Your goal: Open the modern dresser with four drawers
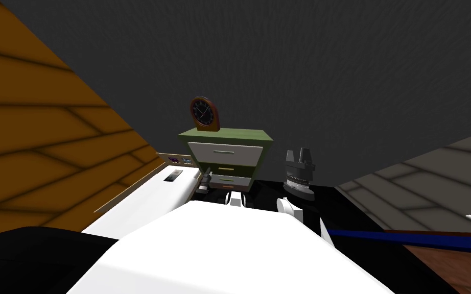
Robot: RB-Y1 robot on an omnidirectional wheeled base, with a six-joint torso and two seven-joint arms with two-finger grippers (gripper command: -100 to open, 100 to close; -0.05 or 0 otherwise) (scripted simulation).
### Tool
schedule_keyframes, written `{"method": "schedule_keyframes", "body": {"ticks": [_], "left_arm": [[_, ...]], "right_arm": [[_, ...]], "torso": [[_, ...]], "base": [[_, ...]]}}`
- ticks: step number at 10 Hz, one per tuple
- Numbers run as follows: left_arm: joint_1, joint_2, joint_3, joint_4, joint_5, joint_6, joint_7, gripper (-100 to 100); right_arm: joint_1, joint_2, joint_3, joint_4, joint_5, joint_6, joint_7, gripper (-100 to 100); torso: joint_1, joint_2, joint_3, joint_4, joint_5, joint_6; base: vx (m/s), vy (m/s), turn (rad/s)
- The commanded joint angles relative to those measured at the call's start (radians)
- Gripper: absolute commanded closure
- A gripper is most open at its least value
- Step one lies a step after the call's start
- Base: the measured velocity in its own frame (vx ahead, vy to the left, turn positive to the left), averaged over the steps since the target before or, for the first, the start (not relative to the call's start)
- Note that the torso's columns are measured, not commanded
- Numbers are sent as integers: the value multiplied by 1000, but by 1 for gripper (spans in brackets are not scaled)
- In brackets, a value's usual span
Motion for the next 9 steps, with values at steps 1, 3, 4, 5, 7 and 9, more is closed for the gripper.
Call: {"method": "schedule_keyframes", "body": {"ticks": [1,3,4,5,7,9], "left_arm": [[-16,-13,-3,55,-2,-14,-5,-100],[-28,-40,-7,113,-5,-28,-11,-100],[-33,-58,-8,139,-7,-35,-13,-100],[-38,-78,-10,159,-8,-40,-15,-100],[-43,-120,-12,186,-9,-47,-17,-100],[-60,-107,-7,165,-7,-14,-15,-100]], "right_arm": [[0,0,0,0,0,0,0,0],[0,0,0,0,0,0,0,0],[0,0,0,0,0,0,0,0],[0,0,0,0,0,0,0,0],[0,0,0,0,0,0,0,0],[0,0,0,0,0,0,0,0]], "torso": [[-1,-1,0,0,0,0],[0,0,0,0,0,0],[0,-1,0,0,0,0],[0,-1,0,0,0,0],[0,0,0,0,0,0],[1,1,0,0,0,0]], "base": [[35,-16,-10],[38,-13,-22],[47,-18,-22],[39,-12,-13],[28,-12,-13],[18,-5,2]]}}
